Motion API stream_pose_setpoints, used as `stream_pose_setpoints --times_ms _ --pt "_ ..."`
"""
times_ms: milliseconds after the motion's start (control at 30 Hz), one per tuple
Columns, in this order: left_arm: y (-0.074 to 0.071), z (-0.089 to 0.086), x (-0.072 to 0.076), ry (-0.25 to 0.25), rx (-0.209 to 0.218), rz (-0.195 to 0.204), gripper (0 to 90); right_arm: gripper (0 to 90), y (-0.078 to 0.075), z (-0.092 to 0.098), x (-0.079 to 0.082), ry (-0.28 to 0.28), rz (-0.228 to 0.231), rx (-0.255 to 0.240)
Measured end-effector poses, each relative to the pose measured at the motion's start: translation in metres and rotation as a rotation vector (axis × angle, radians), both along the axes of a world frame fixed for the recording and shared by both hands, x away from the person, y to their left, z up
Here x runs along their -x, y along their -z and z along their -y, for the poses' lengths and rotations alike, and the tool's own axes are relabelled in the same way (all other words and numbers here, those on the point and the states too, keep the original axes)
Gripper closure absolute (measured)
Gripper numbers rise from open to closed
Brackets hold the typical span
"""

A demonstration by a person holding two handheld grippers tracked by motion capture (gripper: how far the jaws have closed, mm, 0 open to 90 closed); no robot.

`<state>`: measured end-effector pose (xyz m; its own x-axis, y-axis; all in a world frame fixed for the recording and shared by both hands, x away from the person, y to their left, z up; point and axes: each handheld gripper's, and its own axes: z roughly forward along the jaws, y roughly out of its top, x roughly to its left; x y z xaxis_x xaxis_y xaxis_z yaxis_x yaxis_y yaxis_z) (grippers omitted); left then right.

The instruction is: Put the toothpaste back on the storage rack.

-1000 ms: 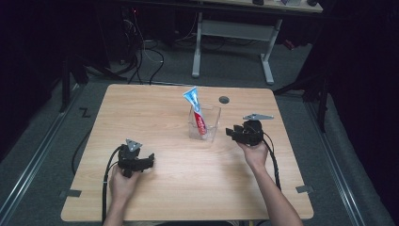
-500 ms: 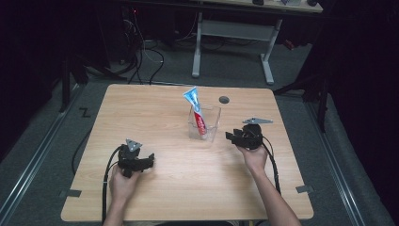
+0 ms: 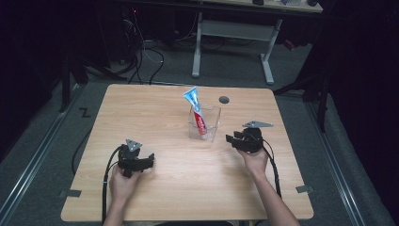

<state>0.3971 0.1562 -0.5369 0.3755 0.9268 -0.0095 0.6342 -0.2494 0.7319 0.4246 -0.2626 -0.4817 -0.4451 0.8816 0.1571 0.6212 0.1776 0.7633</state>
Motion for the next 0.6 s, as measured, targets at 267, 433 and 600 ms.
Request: stream_pose_setpoints --times_ms 267,433,600 --pt "0.0 0.0 0.0 0.0 0.0 0.0 19.0 53.7 0.008 0.007 0.012 0.024 0.009 -0.008" --pt "0.0 0.0 0.0 0.0 -0.001 0.0 19.0 53.7 0.013 0.012 0.018 0.037 0.003 -0.012" --pt "0.0 0.0 0.0 0.001 -0.002 0.001 19.0 53.7 0.018 0.015 0.022 0.049 -0.001 -0.018"
